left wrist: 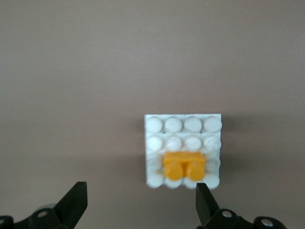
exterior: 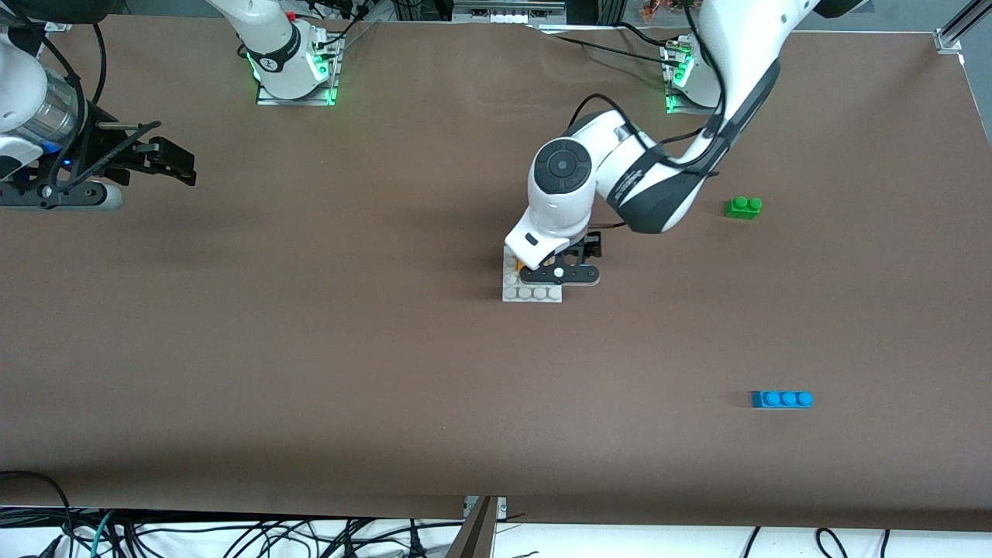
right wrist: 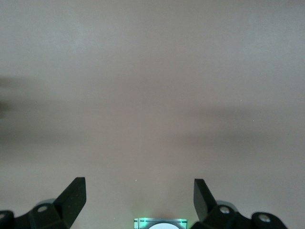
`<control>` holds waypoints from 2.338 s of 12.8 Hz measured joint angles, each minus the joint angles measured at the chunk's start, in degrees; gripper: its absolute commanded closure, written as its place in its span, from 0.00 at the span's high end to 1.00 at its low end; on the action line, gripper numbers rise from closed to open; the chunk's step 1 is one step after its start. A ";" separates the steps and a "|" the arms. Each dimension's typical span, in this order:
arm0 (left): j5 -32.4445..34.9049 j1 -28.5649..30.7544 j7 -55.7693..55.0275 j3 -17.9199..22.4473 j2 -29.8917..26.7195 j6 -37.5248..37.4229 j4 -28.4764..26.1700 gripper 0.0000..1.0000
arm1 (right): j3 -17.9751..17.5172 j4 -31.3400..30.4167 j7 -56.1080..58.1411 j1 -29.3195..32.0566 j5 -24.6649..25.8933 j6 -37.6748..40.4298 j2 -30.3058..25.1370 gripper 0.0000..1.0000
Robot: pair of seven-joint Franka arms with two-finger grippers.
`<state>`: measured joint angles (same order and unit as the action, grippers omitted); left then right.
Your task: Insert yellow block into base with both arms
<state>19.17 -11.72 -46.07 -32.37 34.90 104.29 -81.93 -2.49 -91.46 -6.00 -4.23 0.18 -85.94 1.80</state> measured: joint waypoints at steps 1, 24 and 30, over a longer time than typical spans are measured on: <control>-0.18 0.55 1.73 -0.01 -0.53 -4.54 3.55 1.00 | 0.00 0.00 0.00 0.00 0.00 0.00 0.00 1.00; -24.26 12.94 39.22 23.00 -16.45 -11.14 3.67 1.00 | -0.44 0.01 0.01 -0.12 0.00 -0.04 -0.01 1.00; -20.69 13.29 44.48 26.10 -29.89 -2.94 -12.19 1.00 | -0.47 0.01 0.01 -0.14 0.00 -0.27 -0.01 1.00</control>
<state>-1.53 1.57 -1.59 -6.27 5.00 101.35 -94.12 -2.96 -91.44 -5.98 -4.36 0.19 -86.20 1.79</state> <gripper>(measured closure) 0.000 0.000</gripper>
